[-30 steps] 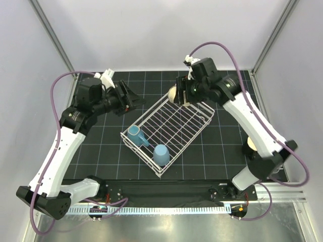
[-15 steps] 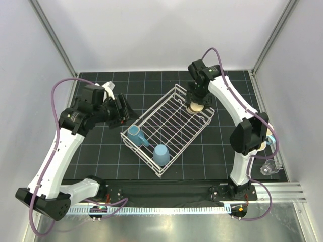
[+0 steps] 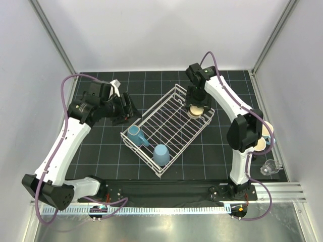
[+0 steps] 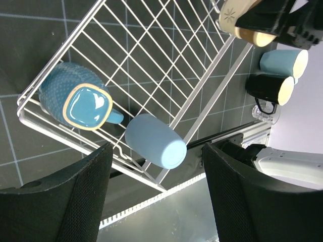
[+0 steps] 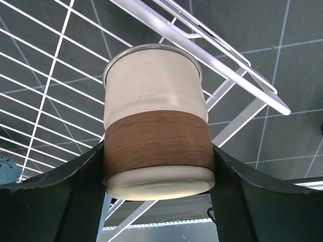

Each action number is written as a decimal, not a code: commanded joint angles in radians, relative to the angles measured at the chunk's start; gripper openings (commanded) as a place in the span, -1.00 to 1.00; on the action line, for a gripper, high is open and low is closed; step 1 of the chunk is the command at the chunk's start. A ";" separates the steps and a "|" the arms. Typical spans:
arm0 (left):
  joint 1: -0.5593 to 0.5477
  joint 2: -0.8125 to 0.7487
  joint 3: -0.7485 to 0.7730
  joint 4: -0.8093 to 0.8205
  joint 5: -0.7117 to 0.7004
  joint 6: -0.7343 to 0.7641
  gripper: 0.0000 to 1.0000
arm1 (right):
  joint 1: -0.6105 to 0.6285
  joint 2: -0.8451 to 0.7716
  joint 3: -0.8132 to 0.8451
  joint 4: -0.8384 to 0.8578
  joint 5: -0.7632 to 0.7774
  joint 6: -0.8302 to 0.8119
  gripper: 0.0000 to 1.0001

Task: Load the cups into the dish rack

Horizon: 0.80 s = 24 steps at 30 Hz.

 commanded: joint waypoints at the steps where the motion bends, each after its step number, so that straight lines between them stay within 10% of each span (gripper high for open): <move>1: 0.001 0.008 0.067 0.016 0.025 0.026 0.41 | 0.000 0.014 -0.005 0.014 0.015 -0.004 -0.92; 13: 0.015 0.060 0.161 -0.030 0.014 0.062 0.40 | 0.001 0.020 -0.126 0.100 0.024 0.003 -0.69; 24: 0.032 0.053 0.167 -0.055 0.027 0.076 0.41 | 0.001 0.011 -0.154 0.129 0.012 -0.020 -0.02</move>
